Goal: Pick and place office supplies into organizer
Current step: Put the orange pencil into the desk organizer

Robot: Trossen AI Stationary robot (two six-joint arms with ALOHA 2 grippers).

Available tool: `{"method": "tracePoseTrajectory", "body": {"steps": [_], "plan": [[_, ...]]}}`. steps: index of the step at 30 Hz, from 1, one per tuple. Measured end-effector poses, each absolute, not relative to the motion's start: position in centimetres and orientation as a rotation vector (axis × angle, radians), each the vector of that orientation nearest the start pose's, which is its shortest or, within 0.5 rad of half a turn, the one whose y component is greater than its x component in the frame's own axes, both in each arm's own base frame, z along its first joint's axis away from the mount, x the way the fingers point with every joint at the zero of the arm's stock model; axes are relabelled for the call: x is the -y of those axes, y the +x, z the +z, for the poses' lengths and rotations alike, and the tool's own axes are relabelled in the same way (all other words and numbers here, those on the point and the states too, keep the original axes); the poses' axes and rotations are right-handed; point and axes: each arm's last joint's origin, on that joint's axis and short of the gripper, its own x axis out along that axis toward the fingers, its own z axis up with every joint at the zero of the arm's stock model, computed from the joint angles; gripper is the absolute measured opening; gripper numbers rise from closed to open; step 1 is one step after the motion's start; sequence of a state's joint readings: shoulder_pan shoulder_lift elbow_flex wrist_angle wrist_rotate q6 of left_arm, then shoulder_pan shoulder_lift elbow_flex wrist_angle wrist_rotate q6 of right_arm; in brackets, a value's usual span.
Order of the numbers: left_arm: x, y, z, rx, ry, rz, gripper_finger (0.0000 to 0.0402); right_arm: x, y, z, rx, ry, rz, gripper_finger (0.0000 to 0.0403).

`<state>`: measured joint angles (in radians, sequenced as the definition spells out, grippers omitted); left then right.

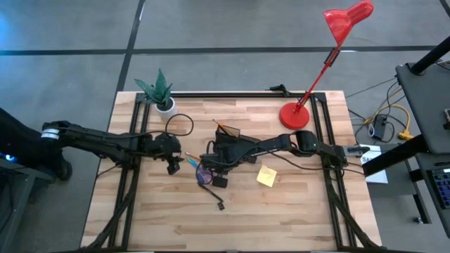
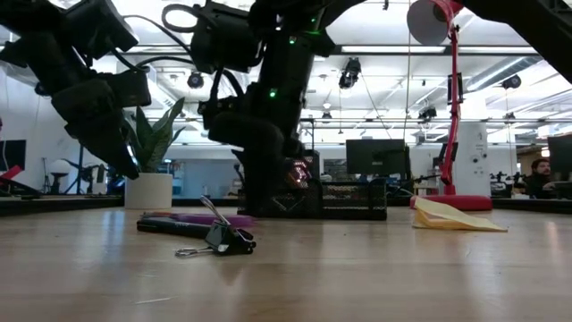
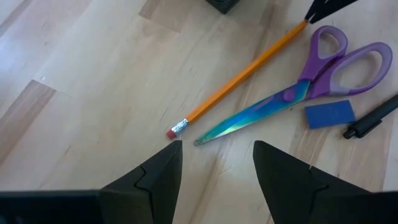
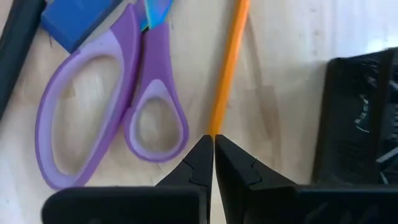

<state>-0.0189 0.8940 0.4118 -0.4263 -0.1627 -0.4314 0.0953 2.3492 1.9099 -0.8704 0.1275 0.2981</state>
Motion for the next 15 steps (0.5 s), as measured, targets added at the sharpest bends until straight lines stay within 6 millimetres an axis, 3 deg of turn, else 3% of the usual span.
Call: {"method": "tracePoseTrajectory", "body": {"steps": [15], "plan": [[-0.17, 16.19, 18.2, -0.829, -0.308, 0.319, 0.0183, -4.05, 47.35, 14.13, -1.281, 0.106, -0.222, 0.0009]]}}
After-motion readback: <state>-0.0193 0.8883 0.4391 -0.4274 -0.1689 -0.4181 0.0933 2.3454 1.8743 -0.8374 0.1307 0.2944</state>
